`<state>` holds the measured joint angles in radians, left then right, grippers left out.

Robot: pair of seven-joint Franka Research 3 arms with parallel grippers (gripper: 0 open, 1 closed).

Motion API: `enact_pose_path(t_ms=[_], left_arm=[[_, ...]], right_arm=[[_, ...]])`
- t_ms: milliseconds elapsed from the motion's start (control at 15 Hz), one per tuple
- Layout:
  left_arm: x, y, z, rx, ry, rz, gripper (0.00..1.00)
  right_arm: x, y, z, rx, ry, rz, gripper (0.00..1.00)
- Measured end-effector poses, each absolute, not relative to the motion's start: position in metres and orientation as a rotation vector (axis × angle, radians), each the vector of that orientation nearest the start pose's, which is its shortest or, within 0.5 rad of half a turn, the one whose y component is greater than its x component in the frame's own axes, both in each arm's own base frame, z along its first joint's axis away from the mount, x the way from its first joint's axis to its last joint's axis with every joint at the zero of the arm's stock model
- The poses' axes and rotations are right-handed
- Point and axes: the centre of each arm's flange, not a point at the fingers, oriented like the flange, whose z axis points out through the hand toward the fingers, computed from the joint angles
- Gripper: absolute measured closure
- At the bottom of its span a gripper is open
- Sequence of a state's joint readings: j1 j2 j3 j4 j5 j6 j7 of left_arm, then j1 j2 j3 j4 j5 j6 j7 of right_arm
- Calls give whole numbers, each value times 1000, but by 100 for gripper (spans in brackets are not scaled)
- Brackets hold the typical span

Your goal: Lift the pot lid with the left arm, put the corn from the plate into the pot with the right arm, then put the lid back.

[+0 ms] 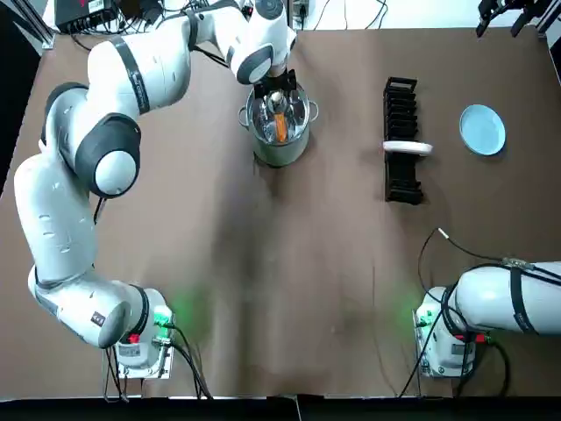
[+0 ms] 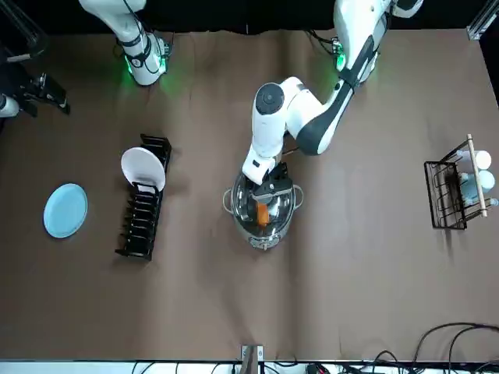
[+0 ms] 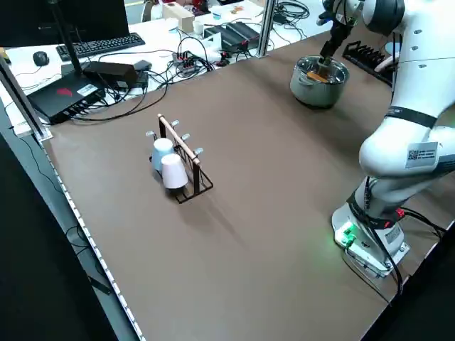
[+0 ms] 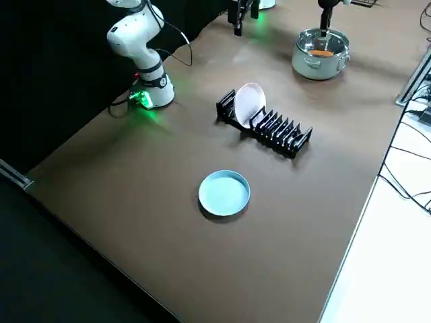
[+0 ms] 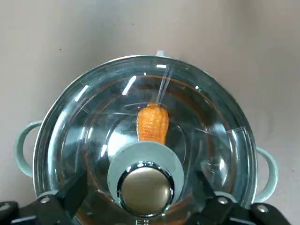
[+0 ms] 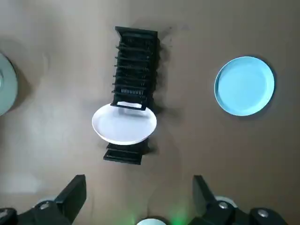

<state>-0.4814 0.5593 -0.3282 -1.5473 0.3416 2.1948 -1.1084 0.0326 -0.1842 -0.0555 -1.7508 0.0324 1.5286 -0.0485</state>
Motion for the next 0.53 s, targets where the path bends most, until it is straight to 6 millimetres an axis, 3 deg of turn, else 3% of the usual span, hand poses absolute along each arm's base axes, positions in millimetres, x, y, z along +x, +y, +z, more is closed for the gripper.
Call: enact_pose_path(t_ms=[67,333,400,467,533], left_arm=[[523,-477,351,-3151,-281,-271,0],[542,-460,371,-3158,-349,-313,0],[552,-448,383,-3161,-384,-338,0],[566,-420,411,-3142,-398,-357,0],[569,-405,424,-3119,-362,-337,0]], right_arm=[[491,-12,633,-3097,-35,45,0],[493,-28,635,-3098,16,12,0],[493,-29,635,-3098,21,11,0],[493,-29,635,-3098,20,11,0],[493,-28,635,-3098,18,9,0]])
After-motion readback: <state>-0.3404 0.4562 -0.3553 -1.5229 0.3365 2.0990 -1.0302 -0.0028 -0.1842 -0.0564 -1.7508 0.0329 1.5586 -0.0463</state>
